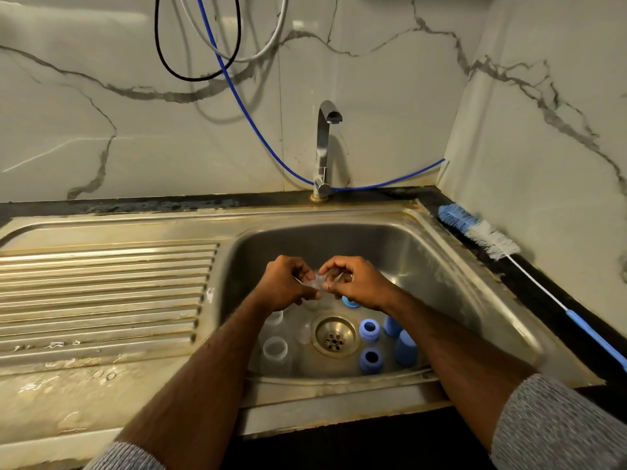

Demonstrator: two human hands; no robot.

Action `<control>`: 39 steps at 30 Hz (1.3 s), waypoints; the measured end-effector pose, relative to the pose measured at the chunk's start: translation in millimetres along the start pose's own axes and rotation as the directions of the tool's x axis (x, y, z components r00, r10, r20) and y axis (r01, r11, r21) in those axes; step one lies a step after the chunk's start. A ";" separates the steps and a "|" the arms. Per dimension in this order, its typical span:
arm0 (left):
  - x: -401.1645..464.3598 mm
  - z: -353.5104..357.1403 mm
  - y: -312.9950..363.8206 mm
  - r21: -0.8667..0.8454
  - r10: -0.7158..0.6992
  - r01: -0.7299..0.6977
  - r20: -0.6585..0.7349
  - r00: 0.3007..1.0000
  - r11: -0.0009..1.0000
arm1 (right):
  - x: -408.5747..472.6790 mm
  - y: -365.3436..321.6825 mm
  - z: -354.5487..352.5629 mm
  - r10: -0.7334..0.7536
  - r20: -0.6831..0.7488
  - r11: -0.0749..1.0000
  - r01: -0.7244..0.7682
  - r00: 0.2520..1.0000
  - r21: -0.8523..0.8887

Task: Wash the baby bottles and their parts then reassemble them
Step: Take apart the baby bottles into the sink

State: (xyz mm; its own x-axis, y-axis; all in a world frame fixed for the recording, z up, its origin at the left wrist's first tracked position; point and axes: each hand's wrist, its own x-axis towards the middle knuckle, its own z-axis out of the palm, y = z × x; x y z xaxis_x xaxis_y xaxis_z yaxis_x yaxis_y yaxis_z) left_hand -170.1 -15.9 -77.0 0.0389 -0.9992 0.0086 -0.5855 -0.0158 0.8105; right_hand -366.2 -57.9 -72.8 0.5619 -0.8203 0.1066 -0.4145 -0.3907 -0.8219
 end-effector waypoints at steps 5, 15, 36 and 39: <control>-3.6 -5.0 2.1 0.039 0.012 -0.012 -0.020 1.000 0.999 | 7.9 1.9 9.2 -0.028 -0.070 0.999 0.026 0.997 -0.024; -6.5 -30.1 -7.1 -0.072 -0.082 0.059 -0.375 0.923 0.996 | 7.0 9.9 48.9 0.181 0.424 0.863 0.064 0.887 -0.501; -2.0 -23.6 -3.1 -0.045 -0.054 0.041 -0.360 0.931 0.998 | 5.7 9.3 57.1 0.218 0.527 0.876 0.073 0.822 -0.477; 0.2 -34.2 -3.3 -0.066 -0.061 0.032 -0.504 0.862 0.997 | 16.6 6.7 48.1 0.077 0.333 0.919 0.063 0.940 -0.390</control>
State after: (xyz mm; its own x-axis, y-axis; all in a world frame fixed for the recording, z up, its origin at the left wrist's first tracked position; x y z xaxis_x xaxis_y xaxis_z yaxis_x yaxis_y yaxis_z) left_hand -140.5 -14.8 -59.6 0.4771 -0.8416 0.2530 -0.5289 -0.0451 0.8475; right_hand -325.3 -54.0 -103.5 0.7343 -0.6622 -0.1493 -0.6248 -0.5733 -0.5301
